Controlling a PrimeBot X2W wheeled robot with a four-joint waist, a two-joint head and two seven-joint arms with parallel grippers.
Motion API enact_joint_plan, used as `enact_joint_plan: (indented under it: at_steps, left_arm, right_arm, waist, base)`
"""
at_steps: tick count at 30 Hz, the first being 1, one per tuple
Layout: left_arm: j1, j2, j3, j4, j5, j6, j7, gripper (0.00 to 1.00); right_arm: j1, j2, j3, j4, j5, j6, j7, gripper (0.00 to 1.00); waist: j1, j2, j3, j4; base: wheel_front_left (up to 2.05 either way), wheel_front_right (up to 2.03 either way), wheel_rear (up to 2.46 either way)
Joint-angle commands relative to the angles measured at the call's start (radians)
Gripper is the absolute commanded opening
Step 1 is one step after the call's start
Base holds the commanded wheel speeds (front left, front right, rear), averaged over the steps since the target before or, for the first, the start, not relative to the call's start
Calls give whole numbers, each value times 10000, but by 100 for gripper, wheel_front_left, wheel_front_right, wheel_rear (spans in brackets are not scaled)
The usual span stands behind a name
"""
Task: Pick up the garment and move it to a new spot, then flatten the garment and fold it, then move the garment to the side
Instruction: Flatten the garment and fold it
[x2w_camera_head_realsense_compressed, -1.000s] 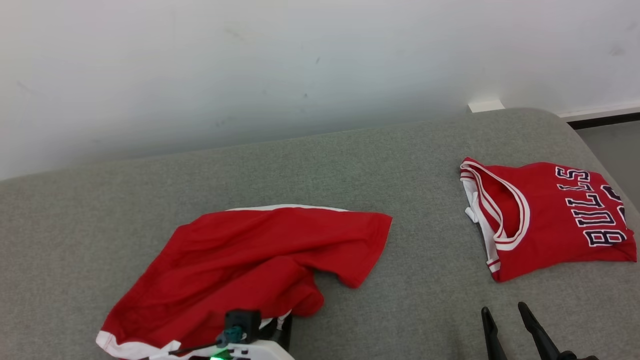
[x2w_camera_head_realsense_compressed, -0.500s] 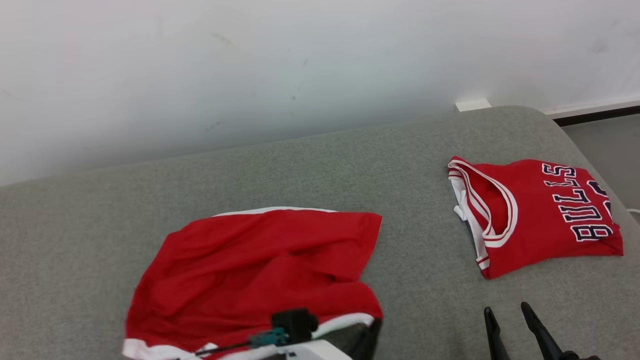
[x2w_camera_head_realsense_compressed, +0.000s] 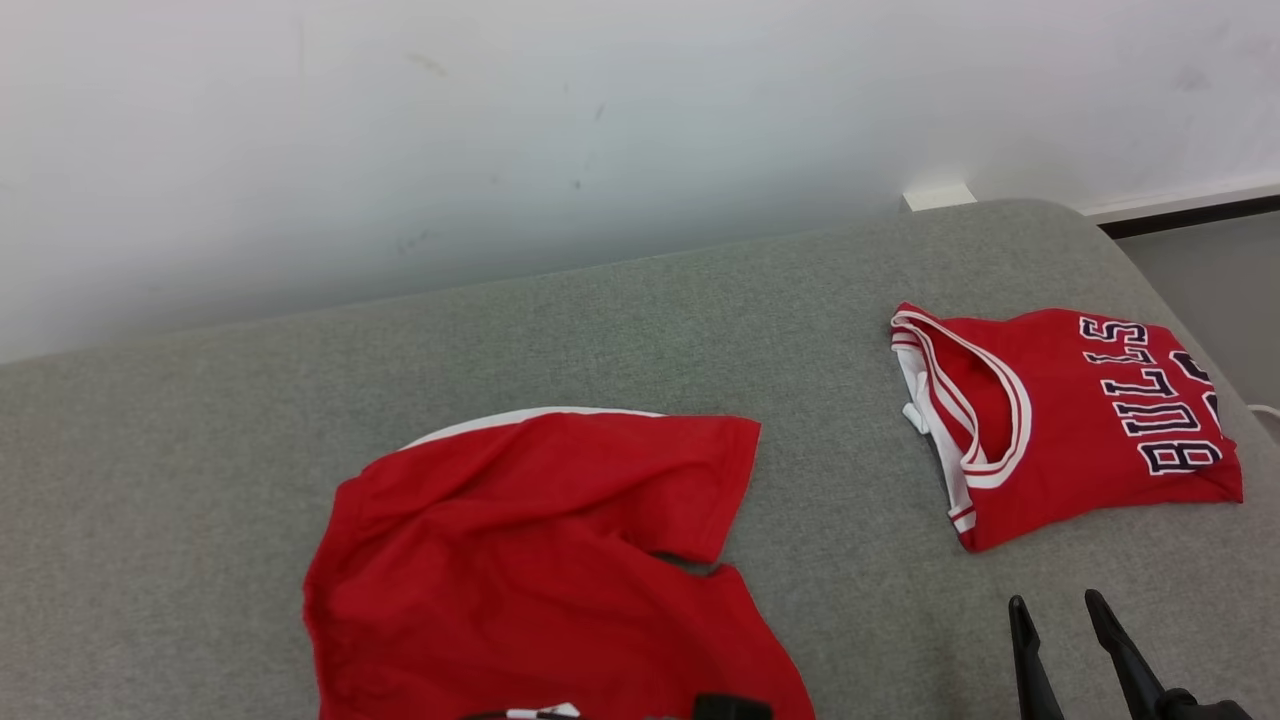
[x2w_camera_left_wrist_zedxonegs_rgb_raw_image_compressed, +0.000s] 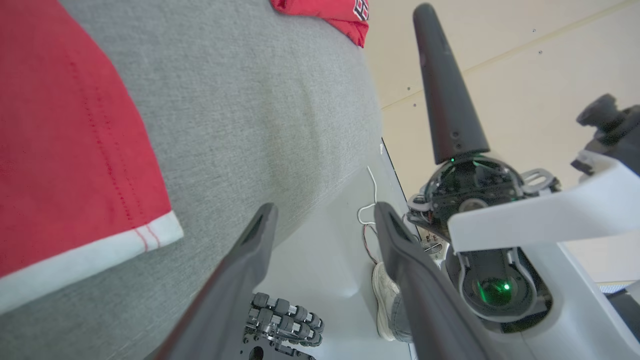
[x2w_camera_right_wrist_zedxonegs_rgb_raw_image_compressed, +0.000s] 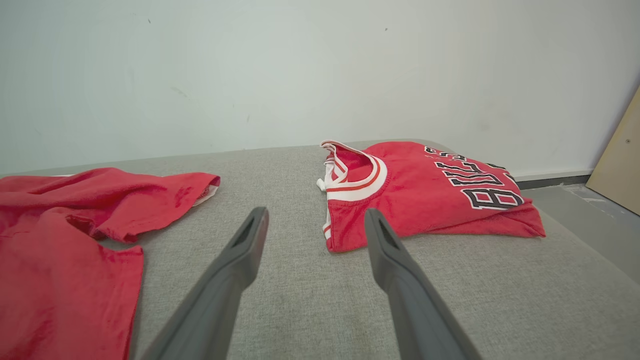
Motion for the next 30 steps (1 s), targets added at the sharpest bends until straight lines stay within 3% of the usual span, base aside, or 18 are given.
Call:
enact_joint_plan:
  at_steps: [1,4,10,11,16,19,24,30]
  left_arm:
    - [-343,35,-238,29,403,-172,-28,100]
    - [-856,106,-559,251,1274,-255,-378,100]
    - [-1552,922,327,615,2747,1004,-1762,100]
    - [-1552,922,327,615,2747,1004,-1762,100]
    - [-1385,1984,2167,251,3984,2114,-1944,100]
    - [-675,2502,3309,-266,4881,2458,-1934,100]
    - [534,3121,4731,-644,5785,2163,-1937,100]
    - [2078,3355,5754,-560,6748,1533,-1939,100]
  right_arm:
    - [-8,-12,-65,25,-135,-28,10,100]
    - [-3,-14,-118,-59,-168,-28,10,100]
    - [85,-12,-44,-429,-208,-30,10,100]
    - [85,-12,-44,-429,-208,-30,10,100]
    - [267,-12,152,-681,-224,-28,10,100]
    - [402,-14,253,-812,-166,-29,10,100]
    - [534,-14,360,-944,-107,-29,10,100]
    - [669,-14,356,-798,-49,-29,10,100]
  waist:
    - [0,-1,-51,77]
    - [0,-1,-172,223]
    - [0,-1,-471,632]
    - [0,-1,-471,632]
    - [0,-1,-652,1104]
    - [0,-1,-733,1379]
    - [0,-1,-810,1740]
    - [0,-1,-868,1989]
  base:
    - [0,0,0]
    - [0,0,0]
    - [0,0,0]
    - [0,0,0]
    - [0,0,0]
    - [0,0,0]
    - [0,0,0]
    - [0,0,0]
